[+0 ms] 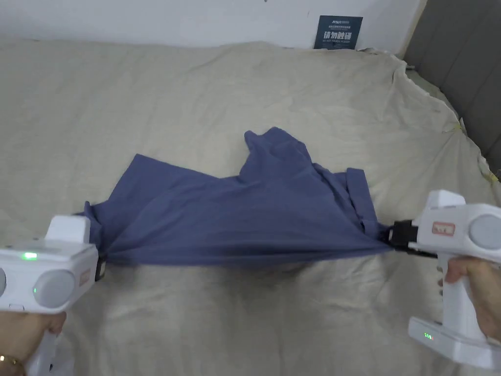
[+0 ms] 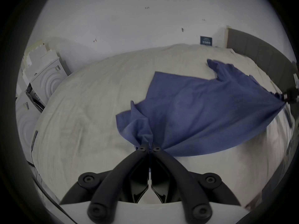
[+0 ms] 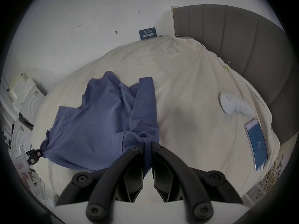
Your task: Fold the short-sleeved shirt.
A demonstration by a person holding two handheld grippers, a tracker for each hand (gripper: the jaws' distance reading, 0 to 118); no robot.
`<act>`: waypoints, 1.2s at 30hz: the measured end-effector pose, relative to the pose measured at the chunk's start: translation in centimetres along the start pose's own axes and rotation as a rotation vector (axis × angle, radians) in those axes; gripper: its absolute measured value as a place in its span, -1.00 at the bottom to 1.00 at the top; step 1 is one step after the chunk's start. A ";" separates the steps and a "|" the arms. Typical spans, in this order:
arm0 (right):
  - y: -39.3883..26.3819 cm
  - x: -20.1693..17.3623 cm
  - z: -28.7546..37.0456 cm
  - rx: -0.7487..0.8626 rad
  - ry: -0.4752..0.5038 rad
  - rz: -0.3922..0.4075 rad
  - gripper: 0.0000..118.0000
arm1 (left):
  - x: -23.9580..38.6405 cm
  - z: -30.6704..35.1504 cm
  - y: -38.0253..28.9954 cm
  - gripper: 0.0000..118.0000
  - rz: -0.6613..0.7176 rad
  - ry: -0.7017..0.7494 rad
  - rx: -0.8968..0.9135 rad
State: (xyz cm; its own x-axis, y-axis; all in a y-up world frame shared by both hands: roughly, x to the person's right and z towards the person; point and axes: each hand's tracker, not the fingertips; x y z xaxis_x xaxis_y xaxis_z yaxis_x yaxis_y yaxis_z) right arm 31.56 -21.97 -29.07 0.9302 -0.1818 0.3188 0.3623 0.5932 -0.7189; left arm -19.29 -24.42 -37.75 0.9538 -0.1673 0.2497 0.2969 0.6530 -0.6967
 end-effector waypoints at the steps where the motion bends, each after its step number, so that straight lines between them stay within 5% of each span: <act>1: -1.3 0.3 0.7 0.000 0.004 0.005 -0.88 | 0.0 0.7 -1.1 -1.00 0.005 0.001 0.004; 17: -13.5 6.6 4.6 -0.042 0.076 -0.211 -0.88 | 0.0 6.0 -10.8 -1.00 0.132 -0.077 -0.054; 19: -13.1 6.3 5.1 -0.021 0.089 -0.216 -0.86 | -0.3 6.3 -10.4 -0.53 0.197 -0.091 -0.061; 20: -12.6 6.2 5.4 -0.019 0.089 -0.206 -0.76 | -0.6 6.5 -10.2 -0.14 0.232 -0.090 -0.076; 22: -11.4 6.1 6.8 0.008 0.068 -0.151 0.04 | -2.0 7.3 -9.6 0.82 0.312 -0.105 -0.065; 23: -10.7 6.1 7.4 0.019 0.059 -0.127 0.42 | -2.6 8.1 -9.2 1.00 0.342 -0.113 -0.041; 24: -9.8 6.1 8.3 0.029 0.050 -0.104 0.66 | -3.3 9.0 -8.6 1.00 0.380 -0.121 -0.004; 30: -4.8 2.3 15.6 0.279 -0.085 0.148 0.70 | -5.8 14.6 -2.6 1.00 0.432 -0.010 0.274; 36: -2.6 -2.8 19.5 0.517 -0.038 0.267 0.87 | -3.6 18.2 3.1 1.00 0.385 0.087 0.556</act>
State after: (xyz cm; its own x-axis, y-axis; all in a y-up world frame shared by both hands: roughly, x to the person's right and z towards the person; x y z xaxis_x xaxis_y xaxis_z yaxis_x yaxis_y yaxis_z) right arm 26.85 -7.71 -16.05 0.9793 0.0495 0.1965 0.0308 0.9221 -0.3857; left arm -22.70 -8.39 -28.57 0.9939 0.1093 -0.0178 -0.1100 0.9566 -0.2700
